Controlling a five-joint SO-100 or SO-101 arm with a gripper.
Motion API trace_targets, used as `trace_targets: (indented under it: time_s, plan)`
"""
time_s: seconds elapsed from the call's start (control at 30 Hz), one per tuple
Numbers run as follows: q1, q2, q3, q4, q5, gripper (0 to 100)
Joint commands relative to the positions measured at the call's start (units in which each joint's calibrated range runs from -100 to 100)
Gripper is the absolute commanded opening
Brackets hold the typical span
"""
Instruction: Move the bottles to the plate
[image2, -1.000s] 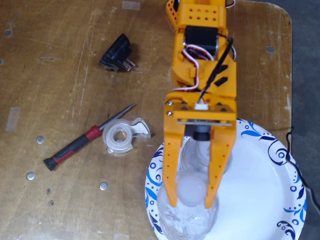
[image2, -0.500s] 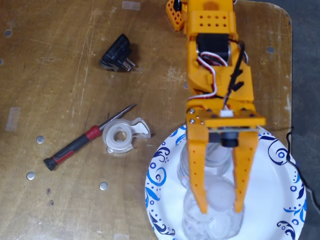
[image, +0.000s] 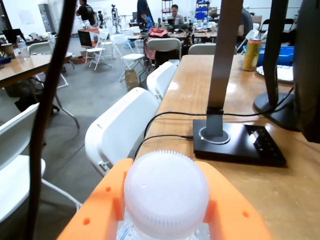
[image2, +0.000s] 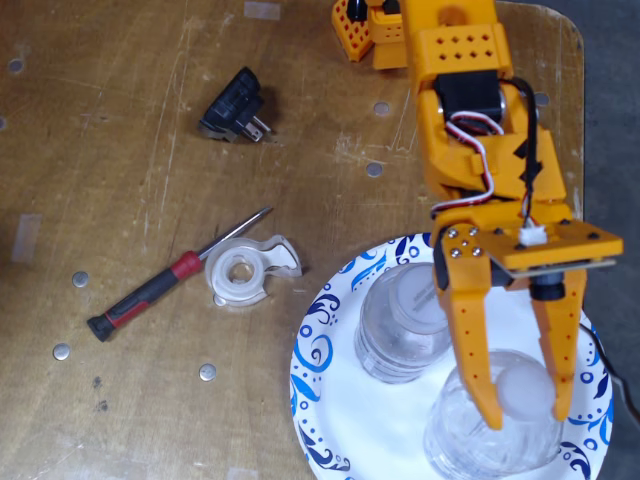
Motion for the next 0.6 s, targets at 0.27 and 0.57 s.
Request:
trace_targets:
  time_s: [0.27,0.57]
  plan:
    - [-2.17,-0.98,6.66,-0.96,-0.15,1]
    - [-1.41,-0.89,7.92,-1.04,-0.10,1]
